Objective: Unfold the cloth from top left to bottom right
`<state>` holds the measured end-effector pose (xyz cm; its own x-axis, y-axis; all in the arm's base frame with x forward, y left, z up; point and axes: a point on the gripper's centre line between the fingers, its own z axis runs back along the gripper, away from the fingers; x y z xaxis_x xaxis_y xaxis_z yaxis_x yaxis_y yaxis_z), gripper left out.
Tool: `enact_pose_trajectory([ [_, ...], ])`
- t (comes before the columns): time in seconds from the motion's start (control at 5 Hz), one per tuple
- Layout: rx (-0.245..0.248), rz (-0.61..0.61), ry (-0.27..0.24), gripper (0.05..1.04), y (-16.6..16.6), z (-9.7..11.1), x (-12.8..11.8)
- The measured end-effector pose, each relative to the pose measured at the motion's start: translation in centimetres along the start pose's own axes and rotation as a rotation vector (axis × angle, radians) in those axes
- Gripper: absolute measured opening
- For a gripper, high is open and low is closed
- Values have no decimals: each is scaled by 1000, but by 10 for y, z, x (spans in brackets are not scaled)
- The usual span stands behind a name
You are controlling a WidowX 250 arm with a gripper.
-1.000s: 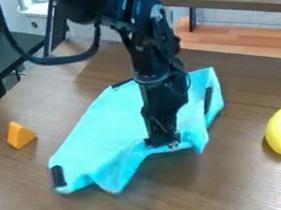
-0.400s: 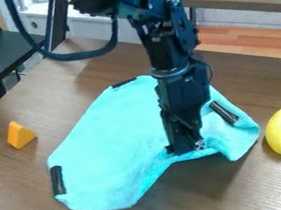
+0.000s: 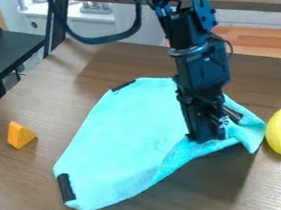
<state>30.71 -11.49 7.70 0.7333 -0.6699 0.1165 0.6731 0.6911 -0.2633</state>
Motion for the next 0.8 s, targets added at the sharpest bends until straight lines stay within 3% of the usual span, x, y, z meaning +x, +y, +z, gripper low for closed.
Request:
enact_pose_trajectory([
  [0.4,-53,0,48,786,6,-14,-2],
  [0.6,-55,-17,12,1000,20,-4,-4],
  [0.8,63,6,-68,1001,56,28,1],
])
